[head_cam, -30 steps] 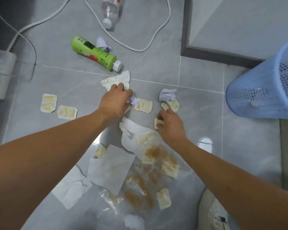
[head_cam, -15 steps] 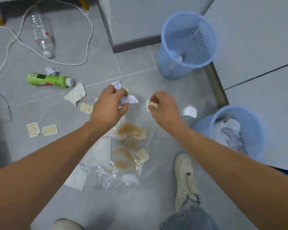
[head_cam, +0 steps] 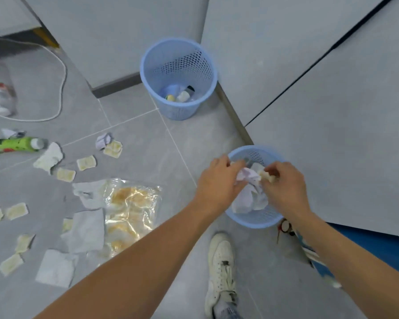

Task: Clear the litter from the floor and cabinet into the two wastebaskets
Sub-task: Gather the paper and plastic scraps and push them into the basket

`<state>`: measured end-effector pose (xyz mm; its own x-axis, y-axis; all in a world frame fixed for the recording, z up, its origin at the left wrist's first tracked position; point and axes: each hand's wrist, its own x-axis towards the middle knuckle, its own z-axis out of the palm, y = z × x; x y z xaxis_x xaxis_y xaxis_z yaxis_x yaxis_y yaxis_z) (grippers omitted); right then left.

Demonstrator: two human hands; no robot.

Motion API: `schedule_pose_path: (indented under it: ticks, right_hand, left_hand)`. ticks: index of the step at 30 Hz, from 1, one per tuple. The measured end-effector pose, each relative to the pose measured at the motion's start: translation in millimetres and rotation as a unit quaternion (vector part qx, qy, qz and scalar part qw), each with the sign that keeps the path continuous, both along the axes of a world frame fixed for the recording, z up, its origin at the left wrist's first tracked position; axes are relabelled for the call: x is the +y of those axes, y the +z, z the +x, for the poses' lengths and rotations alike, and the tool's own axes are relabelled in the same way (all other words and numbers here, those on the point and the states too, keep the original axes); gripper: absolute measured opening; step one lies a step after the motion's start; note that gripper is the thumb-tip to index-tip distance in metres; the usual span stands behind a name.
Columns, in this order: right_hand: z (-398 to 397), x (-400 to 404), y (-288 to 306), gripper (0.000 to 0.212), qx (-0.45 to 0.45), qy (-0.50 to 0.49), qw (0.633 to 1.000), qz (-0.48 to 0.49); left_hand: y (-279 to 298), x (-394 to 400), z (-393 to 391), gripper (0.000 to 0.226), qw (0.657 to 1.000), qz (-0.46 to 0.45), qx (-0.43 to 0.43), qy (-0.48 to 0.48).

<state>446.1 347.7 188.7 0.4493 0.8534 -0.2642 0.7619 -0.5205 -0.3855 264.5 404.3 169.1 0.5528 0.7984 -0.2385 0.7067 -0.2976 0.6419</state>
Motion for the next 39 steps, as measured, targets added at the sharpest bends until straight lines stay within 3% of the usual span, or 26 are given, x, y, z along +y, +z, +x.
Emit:
schedule_pose_path:
  ticks: [3, 6, 14, 19, 24, 27, 31, 34, 36, 39]
  right_hand:
    - [6.7, 2.0, -3.2, 0.041, -0.034, 0.052, 0.996, -0.062]
    - [-17.0, 18.4, 3.5, 0.033, -0.021, 0.087, 0.996, -0.011]
    - [-195.3, 106.5, -2.1, 0.024, 0.083, 0.225, 0.969, 0.065]
    - [-315.0, 145.5, -35.4, 0.025, 0.117, 0.259, 0.959, -0.008]
    - [-381.3, 186.7, -120.5, 0.024, 0.083, 0.318, 0.943, -0.059]
    - [-399.1, 213.6, -176.0, 0.032, 0.044, 0.362, 0.931, -0.037]
    - [-413.0, 243.7, -237.9, 0.048, 0.011, 0.408, 0.913, -0.008]
    - [-417.2, 259.0, -270.3, 0.058, -0.037, 0.443, 0.894, -0.048]
    - [-416.5, 263.4, -283.2, 0.053, -0.057, 0.461, 0.883, -0.059]
    - [-413.7, 266.0, -291.5, 0.038, -0.083, 0.473, 0.876, -0.042]
  left_hand:
    - [-7.4, -12.1, 7.1, 0.071, 0.997, -0.025, 0.064, -0.037]
    - [1.0, -12.2, -26.3, 0.064, 0.998, 0.004, 0.05, -0.023]
    - [7.8, 32.9, -254.0, 0.041, 0.983, 0.014, 0.124, 0.135]
    - [-5.2, 41.7, -378.6, 0.035, 0.953, -0.032, 0.153, 0.259]
    - [-75.8, 61.8, -430.7, 0.036, 0.929, -0.084, 0.189, 0.305]
    - [-136.4, 85.9, -452.7, 0.042, 0.919, -0.089, 0.208, 0.324]
    - [-209.6, 110.2, -476.1, 0.065, 0.914, -0.077, 0.217, 0.334]
    - [-243.2, 121.4, -484.3, 0.079, 0.918, -0.092, 0.228, 0.312]
    - [-257.5, 122.9, -485.4, 0.081, 0.916, -0.11, 0.248, 0.296]
    - [-269.8, 121.2, -482.6, 0.069, 0.917, -0.056, 0.266, 0.293]
